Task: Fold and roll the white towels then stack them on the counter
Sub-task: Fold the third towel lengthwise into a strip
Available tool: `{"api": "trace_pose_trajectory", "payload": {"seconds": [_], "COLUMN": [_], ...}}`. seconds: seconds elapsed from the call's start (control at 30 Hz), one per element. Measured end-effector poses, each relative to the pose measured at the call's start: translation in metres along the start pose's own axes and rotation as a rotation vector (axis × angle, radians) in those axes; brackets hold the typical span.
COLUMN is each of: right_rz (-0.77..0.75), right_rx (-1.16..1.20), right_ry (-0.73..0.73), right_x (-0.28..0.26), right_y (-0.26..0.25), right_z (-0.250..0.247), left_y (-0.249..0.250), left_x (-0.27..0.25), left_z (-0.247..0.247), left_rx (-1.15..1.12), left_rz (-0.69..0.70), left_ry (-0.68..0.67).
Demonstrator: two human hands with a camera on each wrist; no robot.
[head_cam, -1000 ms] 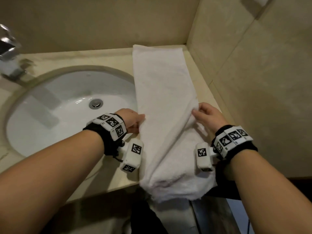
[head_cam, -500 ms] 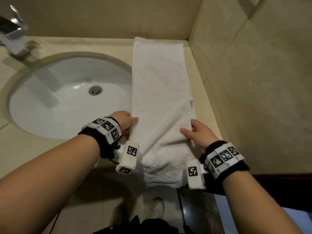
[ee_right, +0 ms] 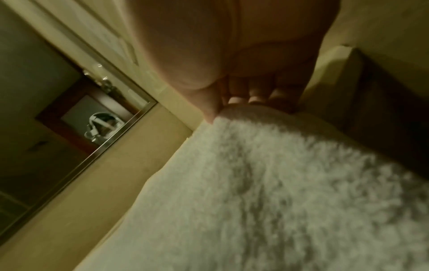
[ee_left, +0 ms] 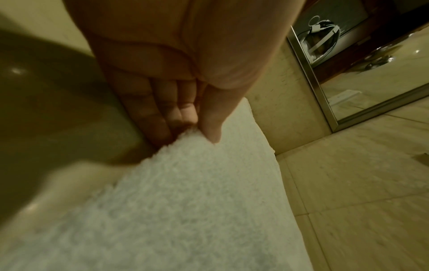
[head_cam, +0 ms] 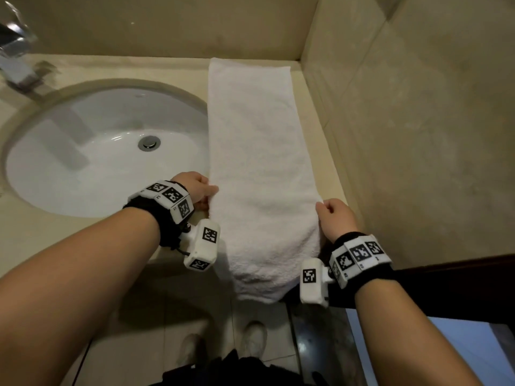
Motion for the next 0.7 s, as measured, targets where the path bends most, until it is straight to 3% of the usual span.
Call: {"api": "trace_pose_trajectory", "payload": {"seconds": [0.13, 0.27, 0.43, 0.53, 0.6, 0.67, 0.7], "right_rz": [0.014, -0.044, 0.04, 0.031, 0.022, 0.019, 0.011], "right_rx": [-0.02, 0.044, 0.173, 0.174, 0.162, 0.153, 0.136], "right_ry": [0.083, 0.043, -0.001, 0.039, 0.072, 0.083, 0.082], "right_x": [-0.001, -0.024, -0.061, -0.065, -0.065, -0.064, -0.064], "right_y": [0.006, 0.022, 0.06, 0.068, 0.071, 0.073, 0.074], "right_z": [-0.006, -0.004, 0.012, 0.022, 0.025, 0.027, 0.028], "left_y": [0.004, 0.008, -0.027, -0.07, -0.106, -0.134, -0.144], "left_x": [0.0, -0.014, -0.051, -0.074, -0.078, -0.075, -0.073], "left_z": [-0.002, -0.007, -0.028, -0.035, -0.027, -0.014, -0.006], "left_rx": [0.039, 0.174, 0.029, 0.167, 0.397, 0.617, 0.609], "left_rz": [0.058, 0.23, 0.364, 0.444, 0.441, 0.432, 0.388], "left_ry": [0.028, 0.078, 0.001, -0.17, -0.273, -0.283, -0.295]}}
Point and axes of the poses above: each hand's wrist, its own x-axis towards the middle knuckle, its own z-axis out of the palm, y = z × x, the point moved 6 cm from there along x, towards the middle knuckle, and after that the axes turned 9 degrees about y, right-handed, at the moved point
